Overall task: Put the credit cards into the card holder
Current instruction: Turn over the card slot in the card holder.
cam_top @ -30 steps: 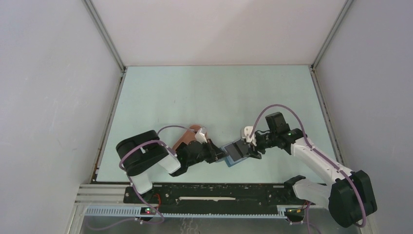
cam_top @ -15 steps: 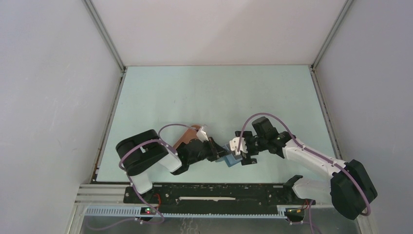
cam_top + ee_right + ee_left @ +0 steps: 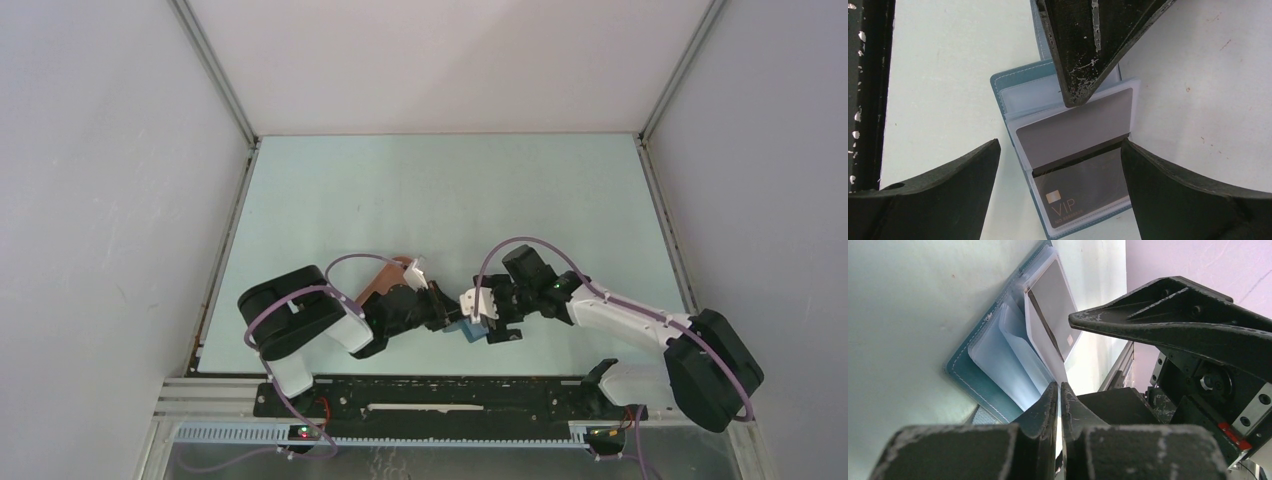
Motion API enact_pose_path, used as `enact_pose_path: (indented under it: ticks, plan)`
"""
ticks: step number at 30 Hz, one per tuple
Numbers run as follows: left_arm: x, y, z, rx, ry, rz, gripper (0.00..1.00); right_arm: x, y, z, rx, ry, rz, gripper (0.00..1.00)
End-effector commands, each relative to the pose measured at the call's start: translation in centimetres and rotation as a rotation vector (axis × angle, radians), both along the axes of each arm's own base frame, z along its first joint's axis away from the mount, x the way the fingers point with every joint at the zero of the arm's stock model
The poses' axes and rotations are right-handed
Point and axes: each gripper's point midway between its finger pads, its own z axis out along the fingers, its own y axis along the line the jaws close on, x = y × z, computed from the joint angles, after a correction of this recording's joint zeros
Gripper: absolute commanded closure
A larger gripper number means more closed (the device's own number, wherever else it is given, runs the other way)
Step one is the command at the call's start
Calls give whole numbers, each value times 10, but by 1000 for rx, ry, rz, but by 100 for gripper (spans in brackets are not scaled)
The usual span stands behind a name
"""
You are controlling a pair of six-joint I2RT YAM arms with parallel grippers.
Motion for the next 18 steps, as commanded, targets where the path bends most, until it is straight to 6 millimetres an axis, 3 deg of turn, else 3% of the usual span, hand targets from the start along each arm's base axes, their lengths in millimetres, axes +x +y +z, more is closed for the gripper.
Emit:
enact_pose_path:
  ticks: [1, 18]
  plan:
    - [8, -11, 15, -44, -34, -8, 91, 6, 8, 2, 3, -21, -23, 0]
    - [9, -11, 16, -50, -34, -8, 88, 19, 9, 13, 24, -67, -97, 8]
